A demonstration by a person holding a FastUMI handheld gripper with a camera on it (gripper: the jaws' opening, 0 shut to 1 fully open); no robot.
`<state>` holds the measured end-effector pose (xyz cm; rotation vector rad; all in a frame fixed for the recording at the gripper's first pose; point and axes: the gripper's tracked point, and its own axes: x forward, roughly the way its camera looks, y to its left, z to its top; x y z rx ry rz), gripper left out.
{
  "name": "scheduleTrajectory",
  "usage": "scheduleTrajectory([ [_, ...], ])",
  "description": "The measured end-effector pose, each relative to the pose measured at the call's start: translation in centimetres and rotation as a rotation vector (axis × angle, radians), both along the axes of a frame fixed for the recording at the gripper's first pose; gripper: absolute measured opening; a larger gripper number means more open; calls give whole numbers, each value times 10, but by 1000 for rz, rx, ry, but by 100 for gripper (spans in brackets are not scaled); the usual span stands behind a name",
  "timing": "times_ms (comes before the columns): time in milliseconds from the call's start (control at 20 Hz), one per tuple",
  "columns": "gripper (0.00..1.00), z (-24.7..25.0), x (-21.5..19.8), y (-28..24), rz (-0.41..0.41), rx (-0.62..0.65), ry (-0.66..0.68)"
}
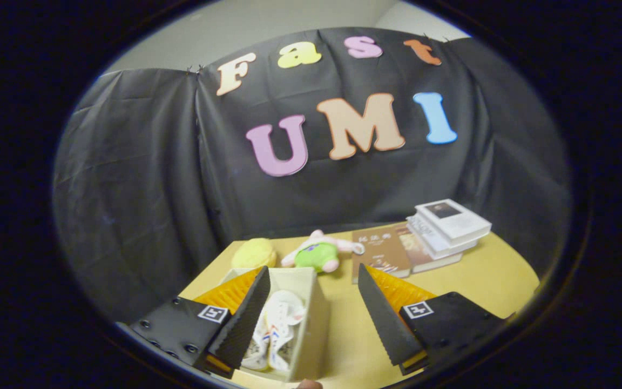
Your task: Open the storage box then place both shoes into the box .Put the left shoe in first, then the right shoe, with the right side of both shoes facing outward in a uniform manner.
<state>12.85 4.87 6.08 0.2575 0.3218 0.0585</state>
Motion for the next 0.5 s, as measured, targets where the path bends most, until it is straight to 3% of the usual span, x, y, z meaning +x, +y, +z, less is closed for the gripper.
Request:
scheduleTrajectory([
  [500,100,-36,-25,-123,-79,-68,-272],
])
